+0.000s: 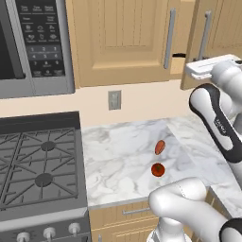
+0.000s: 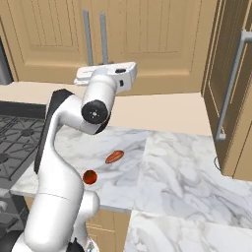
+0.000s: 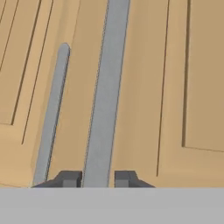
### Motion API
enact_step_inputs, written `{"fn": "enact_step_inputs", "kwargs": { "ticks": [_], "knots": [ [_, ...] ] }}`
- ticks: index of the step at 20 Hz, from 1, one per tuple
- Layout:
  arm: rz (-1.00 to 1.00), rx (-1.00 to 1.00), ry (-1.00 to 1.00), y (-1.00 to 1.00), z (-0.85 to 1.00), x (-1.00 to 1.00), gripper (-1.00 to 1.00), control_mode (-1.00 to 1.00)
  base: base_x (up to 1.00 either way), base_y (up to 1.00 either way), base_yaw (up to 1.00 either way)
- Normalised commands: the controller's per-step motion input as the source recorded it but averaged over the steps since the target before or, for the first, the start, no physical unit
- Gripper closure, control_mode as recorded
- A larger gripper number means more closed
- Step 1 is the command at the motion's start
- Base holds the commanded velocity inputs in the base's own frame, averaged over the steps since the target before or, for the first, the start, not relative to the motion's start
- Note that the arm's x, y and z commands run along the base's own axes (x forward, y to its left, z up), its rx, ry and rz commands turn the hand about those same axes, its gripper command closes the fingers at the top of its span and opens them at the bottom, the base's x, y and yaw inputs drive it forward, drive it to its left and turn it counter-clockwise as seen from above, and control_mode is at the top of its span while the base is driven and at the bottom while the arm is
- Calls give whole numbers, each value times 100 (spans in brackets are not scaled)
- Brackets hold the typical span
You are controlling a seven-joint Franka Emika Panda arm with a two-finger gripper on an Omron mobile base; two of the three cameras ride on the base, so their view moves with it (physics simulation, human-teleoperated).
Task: Pick the pan from the cabinet and place it on the stove. Then turn on the stove burner for the pan.
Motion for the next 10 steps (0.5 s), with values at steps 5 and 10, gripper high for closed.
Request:
{"fn": "enact_step_inputs", "kwargs": {
  "ticks": [5, 10],
  "knots": [
    [4, 1, 0, -76, 0, -64, 100, -100, 0, 0, 0],
    [4, 1, 0, -80, -4, -65, 100, -100, 0, 0, 0]
  ]
}}
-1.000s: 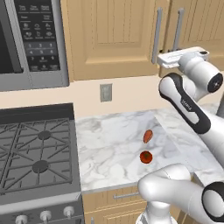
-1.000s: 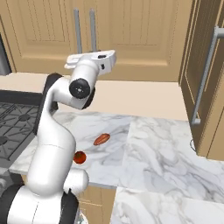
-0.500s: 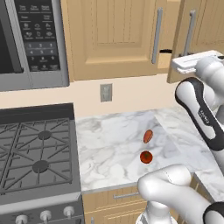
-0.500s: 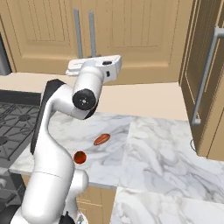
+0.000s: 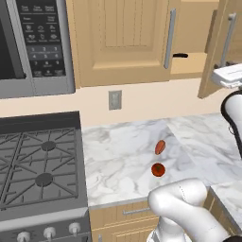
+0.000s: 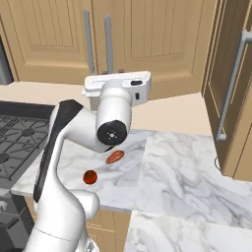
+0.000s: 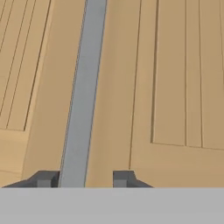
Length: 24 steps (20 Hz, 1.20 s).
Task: Pick the pan from the cabinet and place it on the stove. Then turn on the stove burner for the pan.
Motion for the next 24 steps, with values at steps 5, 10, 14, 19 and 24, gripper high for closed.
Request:
{"fn": "enact_step_inputs", "kwargs": {
  "ticks": [5, 10, 14, 19, 24],
  "knots": [
    [0, 1, 1, -64, -11, -62, 100, -100, 0, 0, 0],
    [0, 0, 0, -23, -12, -35, -100, -100, 0, 0, 0],
    [0, -3, 3, 1, -1, 0, -100, -100, 0, 0, 0],
    [0, -3, -6, 0, 0, -39, -100, -100, 0, 0, 0],
    [0, -9, -16, 9, 3, -87, -100, -100, 0, 0, 0]
  ]
}}
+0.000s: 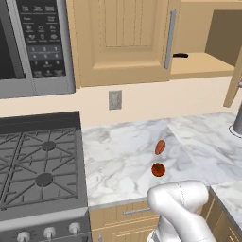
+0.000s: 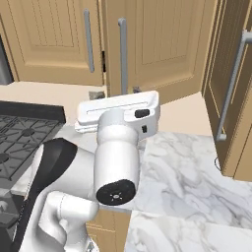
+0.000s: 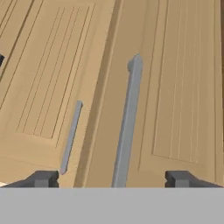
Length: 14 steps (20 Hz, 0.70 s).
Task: Pick the pan from the cabinet and place it on the stove. Then turn on the stove burner for the pan.
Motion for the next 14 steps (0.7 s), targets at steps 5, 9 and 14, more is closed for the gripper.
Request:
{"fn": "enact_step_inputs", "kwargs": {
  "ticks": [5, 9, 14],
  "knots": [
    [0, -13, -4, 65, 0, -71, -100, -100, 0, 0, 0],
    [-11, -21, 0, 100, 7, -16, -100, -100, 0, 0, 0],
    [-19, -23, 0, 100, 15, -1, -100, -100, 0, 0, 0]
  ]
}}
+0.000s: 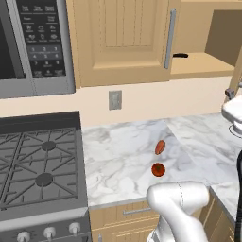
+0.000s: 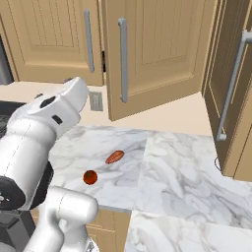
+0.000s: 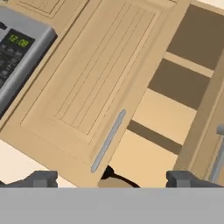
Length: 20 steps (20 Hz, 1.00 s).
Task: Pick the pan from the cabinet and place it on the stove. Then turn on the stove burner for the pan.
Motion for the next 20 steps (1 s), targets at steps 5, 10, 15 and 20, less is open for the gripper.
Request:
{"fn": "enact_step_inputs", "kwargs": {
  "ticks": [5, 10, 15, 20],
  "knots": [
    [-29, -26, 1, 81, 0, 9, -100, -100, 0, 0, 0],
    [-38, -26, 17, 37, -9, 57, -100, -100, 0, 0, 0],
    [-39, -23, 31, 0, -16, 87, -100, -100, 0, 0, 0],
    [-36, -20, 29, -2, -16, 89, -100, -100, 0, 0, 0]
  ]
}}
